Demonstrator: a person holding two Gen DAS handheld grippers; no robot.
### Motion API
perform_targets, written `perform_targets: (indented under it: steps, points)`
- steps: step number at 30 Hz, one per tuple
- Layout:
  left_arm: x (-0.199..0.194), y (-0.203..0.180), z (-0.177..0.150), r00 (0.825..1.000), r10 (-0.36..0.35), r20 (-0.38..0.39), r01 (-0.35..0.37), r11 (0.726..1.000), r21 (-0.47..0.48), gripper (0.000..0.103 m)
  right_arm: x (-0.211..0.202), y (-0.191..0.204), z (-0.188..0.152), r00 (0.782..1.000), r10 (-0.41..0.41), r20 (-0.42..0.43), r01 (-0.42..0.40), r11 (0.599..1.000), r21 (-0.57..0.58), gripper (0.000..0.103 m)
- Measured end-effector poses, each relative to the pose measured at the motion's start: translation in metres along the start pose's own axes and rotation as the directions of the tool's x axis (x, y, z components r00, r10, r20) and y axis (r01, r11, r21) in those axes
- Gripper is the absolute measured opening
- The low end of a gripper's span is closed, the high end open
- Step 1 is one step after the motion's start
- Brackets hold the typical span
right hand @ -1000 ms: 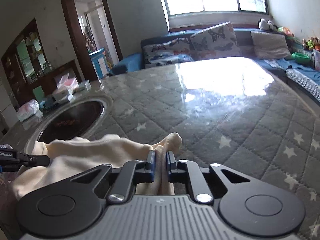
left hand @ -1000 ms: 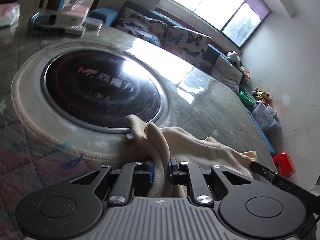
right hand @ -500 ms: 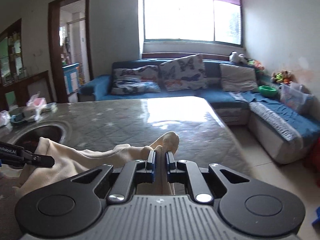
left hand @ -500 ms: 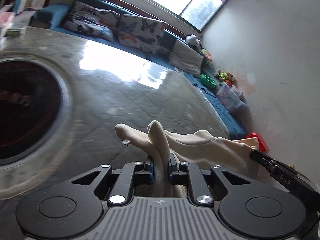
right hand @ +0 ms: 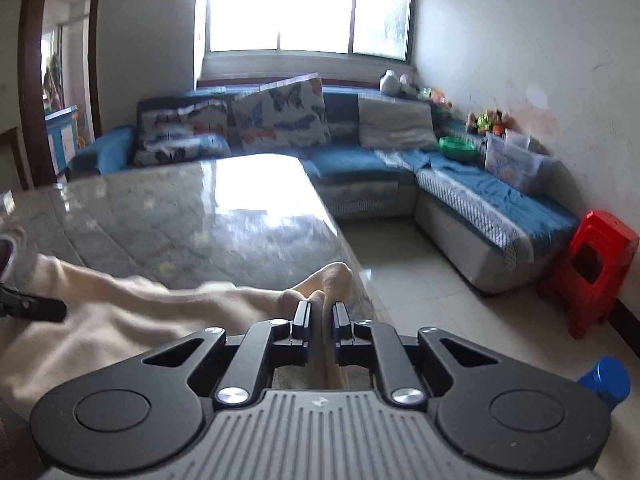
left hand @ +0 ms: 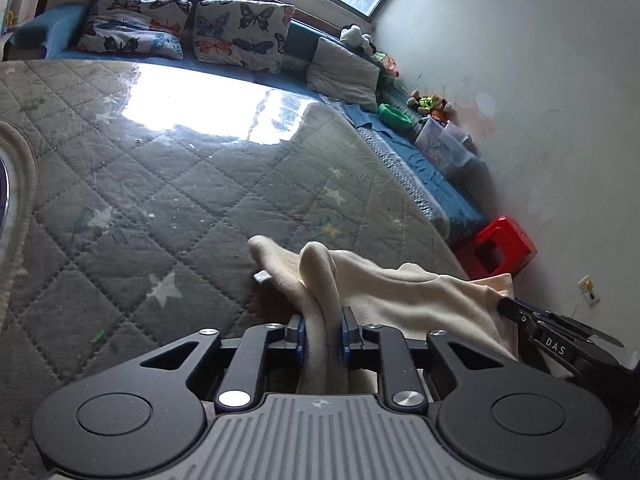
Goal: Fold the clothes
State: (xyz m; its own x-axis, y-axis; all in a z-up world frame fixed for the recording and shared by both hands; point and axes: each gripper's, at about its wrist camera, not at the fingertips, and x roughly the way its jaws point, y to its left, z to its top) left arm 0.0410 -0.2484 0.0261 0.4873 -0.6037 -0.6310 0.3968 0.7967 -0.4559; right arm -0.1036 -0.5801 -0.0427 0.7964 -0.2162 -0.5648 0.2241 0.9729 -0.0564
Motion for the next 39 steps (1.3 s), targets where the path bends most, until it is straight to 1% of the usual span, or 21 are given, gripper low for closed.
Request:
perform_targets:
  steps: [1, 2, 3, 4, 5, 7, 8, 9, 11, 13, 14, 17, 18, 22, 24, 26, 30, 31, 35, 39]
  points:
    - [-0.002, 0.000, 0.000, 1.000, 0.011, 0.001, -0.011, 1.000, 0.011, 0.022, 0.005, 0.000, -0.004, 1.000, -0.020, -0.015, 0.020, 1.000, -0.002, 0.011]
    - [-0.003, 0.001, -0.001, 1.000, 0.022, 0.003, -0.022, 1.000, 0.021, 0.030, 0.009, -0.001, -0.007, 0.999, -0.039, -0.031, 0.039, 0.999, -0.004, 0.012]
    - [-0.005, 0.001, -0.001, 0.999, 0.033, 0.005, -0.033, 0.999, 0.032, 0.038, 0.010, 0.002, -0.006, 0.999, -0.023, -0.031, 0.023, 1.000, 0.000, 0.014]
    - [-0.008, 0.001, -0.002, 0.999, 0.044, 0.012, -0.044, 0.998, 0.040, 0.042, 0.011, 0.005, -0.005, 1.000, -0.004, -0.030, 0.004, 1.000, 0.005, 0.014]
    - [-0.010, 0.002, -0.003, 0.998, 0.055, 0.019, -0.056, 0.997, 0.048, 0.050, 0.012, 0.007, -0.004, 0.999, 0.015, -0.029, -0.014, 1.000, 0.009, 0.014]
    - [-0.016, 0.000, -0.005, 0.996, 0.082, 0.042, -0.085, 0.993, 0.078, 0.054, 0.014, 0.013, -0.002, 0.998, 0.052, -0.028, -0.052, 0.999, 0.018, 0.018]
    - [-0.018, 0.000, -0.006, 0.994, 0.093, 0.050, -0.097, 0.992, 0.086, 0.061, 0.015, 0.015, 0.000, 0.997, 0.071, -0.027, -0.070, 0.997, 0.022, 0.024]
    - [-0.020, -0.001, -0.007, 0.993, 0.104, 0.058, -0.109, 0.990, 0.094, 0.071, 0.016, 0.018, 0.001, 0.996, 0.089, -0.026, -0.088, 0.996, 0.027, 0.032]
    - [-0.024, -0.002, -0.008, 0.989, 0.126, 0.074, -0.134, 0.985, 0.109, 0.081, 0.019, 0.023, 0.002, 0.993, 0.115, -0.025, -0.114, 0.993, 0.030, 0.039]
    - [-0.026, -0.005, -0.010, 0.985, 0.146, 0.091, -0.157, 0.978, 0.135, 0.089, 0.029, 0.034, 0.004, 0.989, 0.146, -0.038, -0.145, 0.989, 0.025, 0.041]
    - [-0.027, -0.006, -0.010, 0.983, 0.155, 0.100, -0.169, 0.975, 0.147, 0.094, 0.034, 0.036, 0.004, 0.988, 0.149, -0.044, -0.148, 0.989, 0.027, 0.043]
    - [-0.027, -0.009, -0.010, 0.978, 0.170, 0.124, -0.190, 0.965, 0.180, 0.103, 0.052, 0.045, 0.005, 0.986, 0.151, -0.072, -0.148, 0.988, 0.039, 0.046]
    - [-0.027, -0.009, -0.010, 0.977, 0.171, 0.127, -0.193, 0.963, 0.189, 0.103, 0.055, 0.045, 0.004, 0.986, 0.149, -0.078, -0.146, 0.988, 0.042, 0.050]
    - [-0.028, -0.008, -0.014, 0.976, 0.172, 0.132, -0.197, 0.957, 0.211, 0.103, 0.057, 0.051, 0.004, 0.988, 0.132, -0.075, -0.131, 0.991, 0.018, 0.054]
    - [-0.029, -0.006, -0.017, 0.974, 0.178, 0.142, -0.204, 0.958, 0.200, 0.103, 0.048, 0.053, 0.006, 0.988, 0.143, -0.067, -0.142, 0.990, 0.007, 0.062]
    - [-0.033, -0.002, -0.019, 0.971, 0.179, 0.160, -0.207, 0.962, 0.181, 0.103, 0.040, 0.056, 0.005, 0.987, 0.149, -0.059, -0.150, 0.989, -0.006, 0.067]
    - [-0.041, -0.001, -0.024, 0.961, 0.210, 0.179, -0.242, 0.952, 0.186, 0.103, 0.024, 0.063, -0.002, 0.984, 0.170, -0.053, -0.171, 0.985, -0.021, 0.081]
    - [-0.043, 0.000, -0.025, 0.959, 0.217, 0.183, -0.251, 0.950, 0.188, 0.103, 0.019, 0.067, -0.005, 0.982, 0.179, -0.053, -0.181, 0.983, -0.027, 0.083]
    - [-0.047, 0.002, -0.031, 0.957, 0.234, 0.170, -0.268, 0.940, 0.213, 0.103, 0.003, 0.080, -0.015, 0.977, 0.209, -0.051, -0.211, 0.976, -0.047, 0.088]
    - [-0.053, 0.007, -0.036, 0.960, 0.234, 0.154, -0.261, 0.947, 0.189, 0.103, -0.013, 0.094, -0.023, 0.969, 0.242, -0.041, -0.244, 0.968, -0.061, 0.089]
